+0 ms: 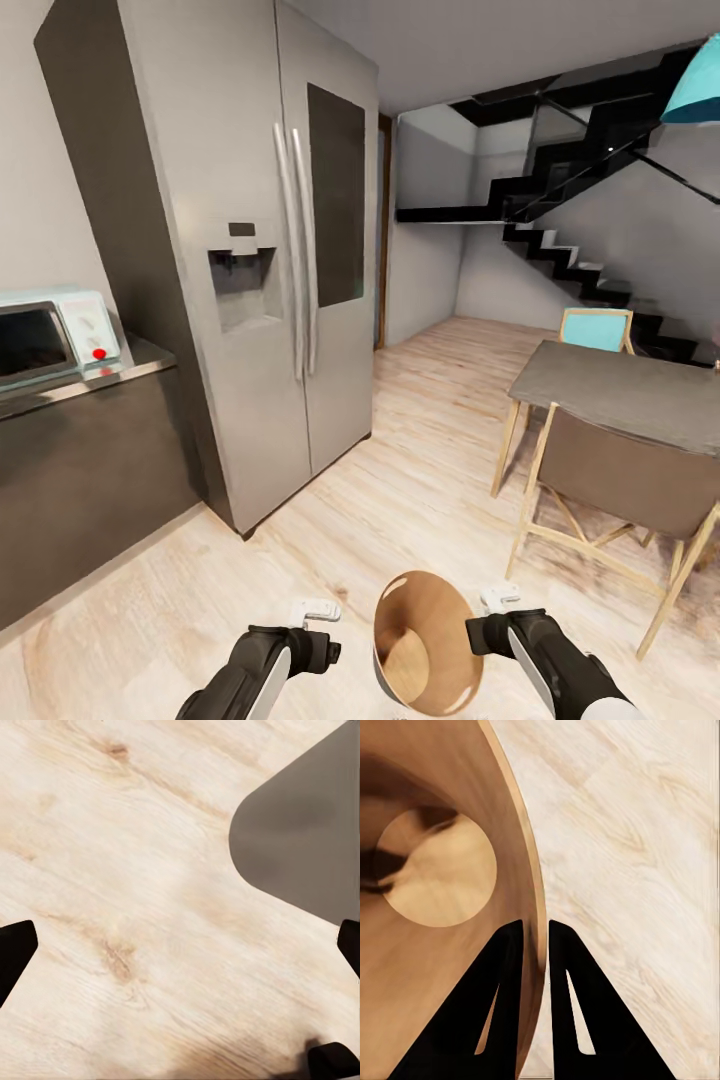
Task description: Put the three can of soda from the living room inside the tash can in the kitchen.
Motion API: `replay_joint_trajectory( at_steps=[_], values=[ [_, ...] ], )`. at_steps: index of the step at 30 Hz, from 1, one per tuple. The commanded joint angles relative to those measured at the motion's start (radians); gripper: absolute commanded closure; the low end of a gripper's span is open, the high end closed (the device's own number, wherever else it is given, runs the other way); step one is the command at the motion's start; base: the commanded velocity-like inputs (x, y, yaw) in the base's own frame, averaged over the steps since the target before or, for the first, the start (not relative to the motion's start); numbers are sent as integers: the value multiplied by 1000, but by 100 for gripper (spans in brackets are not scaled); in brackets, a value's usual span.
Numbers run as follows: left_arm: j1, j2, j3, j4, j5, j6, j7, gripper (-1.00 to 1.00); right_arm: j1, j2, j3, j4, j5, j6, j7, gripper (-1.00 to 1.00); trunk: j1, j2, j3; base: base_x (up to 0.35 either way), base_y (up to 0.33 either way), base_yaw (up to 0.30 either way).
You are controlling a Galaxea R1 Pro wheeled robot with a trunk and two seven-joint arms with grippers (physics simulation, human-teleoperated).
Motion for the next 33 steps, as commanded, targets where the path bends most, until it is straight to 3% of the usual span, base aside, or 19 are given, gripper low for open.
replay_joint_trajectory(
  at_steps=[1,17,33],
  values=[
    [0,0,0,0,0,0,0,-100,0,0,-1,-1,-13,1,7,100,0,0,0,-4,16,-286],
    [0,-1,-1,1,-7,-24,0,-100,0,1,-1,-1,-13,-3,8,100,0,0,-1,-1,3,-284],
    [0,0,-1,0,-4,-38,0,-100,1,2,-1,-1,-14,-11,8,100,0,0,-3,0,0,-150]
  ],
)
